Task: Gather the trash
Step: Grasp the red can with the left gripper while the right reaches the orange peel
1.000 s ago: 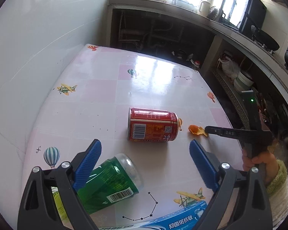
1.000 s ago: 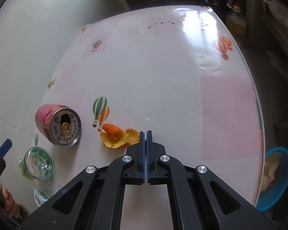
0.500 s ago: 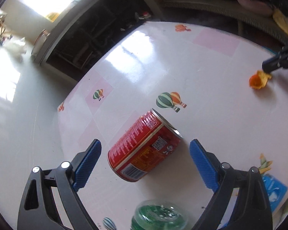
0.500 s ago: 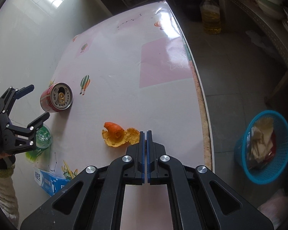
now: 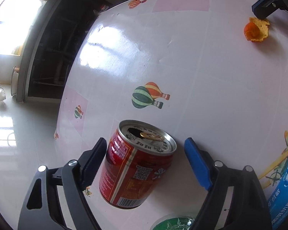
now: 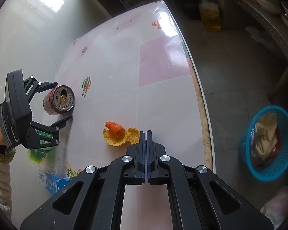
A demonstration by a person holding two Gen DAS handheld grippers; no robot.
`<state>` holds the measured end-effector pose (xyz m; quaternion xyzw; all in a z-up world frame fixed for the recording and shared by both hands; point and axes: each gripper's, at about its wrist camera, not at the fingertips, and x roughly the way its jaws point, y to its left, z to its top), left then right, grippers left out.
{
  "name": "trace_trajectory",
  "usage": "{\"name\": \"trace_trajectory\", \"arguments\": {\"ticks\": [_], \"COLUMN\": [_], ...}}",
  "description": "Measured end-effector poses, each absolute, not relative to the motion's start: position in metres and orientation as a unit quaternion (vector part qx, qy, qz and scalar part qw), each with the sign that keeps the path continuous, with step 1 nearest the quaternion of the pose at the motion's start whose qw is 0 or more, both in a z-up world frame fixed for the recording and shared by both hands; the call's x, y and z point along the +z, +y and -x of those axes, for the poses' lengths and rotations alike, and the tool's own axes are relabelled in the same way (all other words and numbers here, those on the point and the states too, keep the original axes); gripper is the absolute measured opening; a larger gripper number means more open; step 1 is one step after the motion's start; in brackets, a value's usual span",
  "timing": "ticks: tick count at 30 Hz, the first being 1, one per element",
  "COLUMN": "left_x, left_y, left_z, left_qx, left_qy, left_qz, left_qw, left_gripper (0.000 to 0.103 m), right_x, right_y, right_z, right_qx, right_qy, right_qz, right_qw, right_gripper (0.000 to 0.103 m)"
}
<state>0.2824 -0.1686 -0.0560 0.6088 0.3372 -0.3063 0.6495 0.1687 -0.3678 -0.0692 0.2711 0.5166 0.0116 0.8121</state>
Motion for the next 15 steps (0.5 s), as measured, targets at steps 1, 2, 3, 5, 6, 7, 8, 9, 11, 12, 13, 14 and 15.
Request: {"name": "trace_trajectory", "arguments": {"ticks": [1, 2, 3, 5, 6, 7, 8, 9, 11, 12, 13, 14, 15], "left_x": [-0.056, -0.056, -0.054, -0.051, -0.049, -0.048, -0.045, -0.040, -0.029, -0.021, -0.013, -0.004, 0.004], "left_y": [-0.168, -0.169, -0.170, -0.170, -0.170, -0.170, -0.171, -0.171, -0.172, -0.172, -0.172, -0.172, -0.173], "left_z": [-0.284, -0.285, -0.285, -0.285, -0.285, -0.282, -0.280, -0.278, -0.273, -0.270, -0.267, -0.265, -0.262], "left_qx": [-0.302, -0.299, -0.299, -0.304, -0.306, -0.308, -0.310, -0.311, -0.315, -0.322, -0.329, -0.337, -0.348], "left_qy": [0.334, 0.332, 0.335, 0.341, 0.340, 0.337, 0.334, 0.331, 0.325, 0.322, 0.321, 0.323, 0.327], "left_qz": [-0.611, -0.612, -0.609, -0.599, -0.595, -0.591, -0.586, -0.580, -0.561, -0.546, -0.528, -0.503, -0.477], "left_qw": [0.651, 0.652, 0.654, 0.658, 0.660, 0.665, 0.670, 0.676, 0.693, 0.703, 0.714, 0.727, 0.738], "left_gripper": [0.073, 0.070, 0.070, 0.069, 0.069, 0.069, 0.069, 0.069, 0.069, 0.068, 0.068, 0.068, 0.067], "right_x": [-0.069, -0.069, -0.069, -0.069, -0.069, -0.069, -0.069, -0.069, -0.070, -0.070, -0.070, -0.070, -0.071], "right_y": [-0.368, -0.368, -0.367, -0.367, -0.367, -0.367, -0.367, -0.367, -0.367, -0.367, -0.367, -0.367, -0.368], "right_z": [-0.168, -0.168, -0.168, -0.168, -0.167, -0.167, -0.166, -0.166, -0.165, -0.164, -0.163, -0.162, -0.162], "right_qx": [0.011, 0.012, 0.012, 0.013, 0.013, 0.014, 0.014, 0.015, 0.016, 0.016, 0.017, 0.017, 0.017], "right_qy": [0.517, 0.516, 0.516, 0.516, 0.516, 0.516, 0.516, 0.516, 0.516, 0.515, 0.515, 0.514, 0.513], "right_qz": [-0.271, -0.271, -0.272, -0.273, -0.274, -0.275, -0.276, -0.276, -0.277, -0.278, -0.281, -0.284, -0.288], "right_qw": [0.812, 0.812, 0.812, 0.812, 0.812, 0.811, 0.811, 0.811, 0.810, 0.810, 0.810, 0.809, 0.808], "right_gripper": [0.000, 0.000, 0.000, 0.000, 0.000, 0.000, 0.000, 0.000, 0.000, 0.000, 0.000, 0.000, 0.000]}}
